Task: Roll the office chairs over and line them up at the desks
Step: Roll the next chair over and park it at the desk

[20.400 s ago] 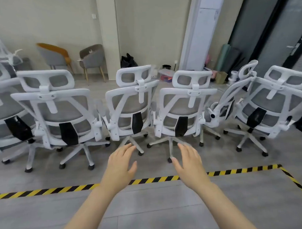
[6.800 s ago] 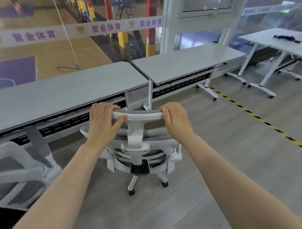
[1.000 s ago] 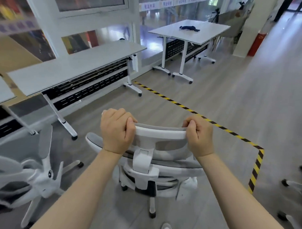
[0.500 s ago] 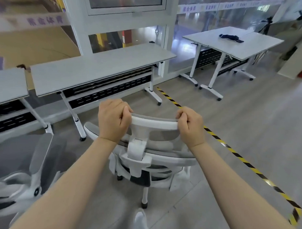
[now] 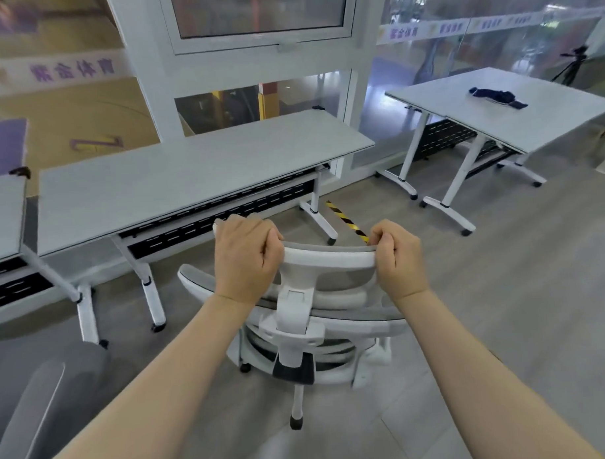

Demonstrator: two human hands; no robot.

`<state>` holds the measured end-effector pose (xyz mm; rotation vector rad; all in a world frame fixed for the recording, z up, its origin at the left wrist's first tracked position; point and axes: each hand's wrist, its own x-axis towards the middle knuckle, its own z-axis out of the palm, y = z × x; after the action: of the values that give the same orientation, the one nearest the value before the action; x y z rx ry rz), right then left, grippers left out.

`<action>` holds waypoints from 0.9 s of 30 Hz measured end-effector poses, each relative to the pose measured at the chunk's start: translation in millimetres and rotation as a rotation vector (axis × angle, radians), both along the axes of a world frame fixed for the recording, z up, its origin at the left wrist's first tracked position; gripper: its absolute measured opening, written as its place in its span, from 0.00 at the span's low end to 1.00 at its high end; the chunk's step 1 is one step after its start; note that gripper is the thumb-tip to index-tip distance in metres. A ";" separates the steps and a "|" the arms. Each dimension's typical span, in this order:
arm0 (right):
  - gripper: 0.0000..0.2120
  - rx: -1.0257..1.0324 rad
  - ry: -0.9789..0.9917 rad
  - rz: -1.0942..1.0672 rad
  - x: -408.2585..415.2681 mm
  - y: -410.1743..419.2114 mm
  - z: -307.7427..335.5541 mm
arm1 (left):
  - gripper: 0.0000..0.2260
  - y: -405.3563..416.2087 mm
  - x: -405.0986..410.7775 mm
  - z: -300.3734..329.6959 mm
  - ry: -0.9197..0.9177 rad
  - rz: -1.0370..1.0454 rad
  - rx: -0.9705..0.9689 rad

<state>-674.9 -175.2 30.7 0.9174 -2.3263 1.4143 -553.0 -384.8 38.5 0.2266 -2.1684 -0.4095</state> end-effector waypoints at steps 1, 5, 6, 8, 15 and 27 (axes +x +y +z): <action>0.11 -0.005 0.003 0.007 -17.3 -8.1 0.2 | 0.15 -6.4 -15.7 0.5 -0.016 0.007 0.006; 0.11 -0.046 0.003 0.022 -84.6 -35.4 -2.2 | 0.15 -26.8 -75.0 0.5 -0.039 0.046 0.027; 0.11 -0.055 0.008 0.030 -101.4 -41.8 -2.9 | 0.15 -31.1 -89.8 0.4 -0.038 0.061 0.026; 0.11 -0.069 0.008 0.058 -134.7 -54.5 -5.0 | 0.15 -38.4 -118.4 -0.3 -0.037 0.096 0.028; 0.12 -0.052 0.005 0.182 -231.1 -77.9 -1.9 | 0.14 -50.2 -196.5 -2.6 -0.017 0.189 0.034; 0.10 -0.098 -0.081 0.255 -287.5 -98.3 -1.3 | 0.15 -63.9 -248.7 -5.8 0.027 0.258 -0.008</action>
<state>-962.4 -273.5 29.4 1.1821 -2.2353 1.6771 -801.6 -448.7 32.7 0.4869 -2.0799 -0.2546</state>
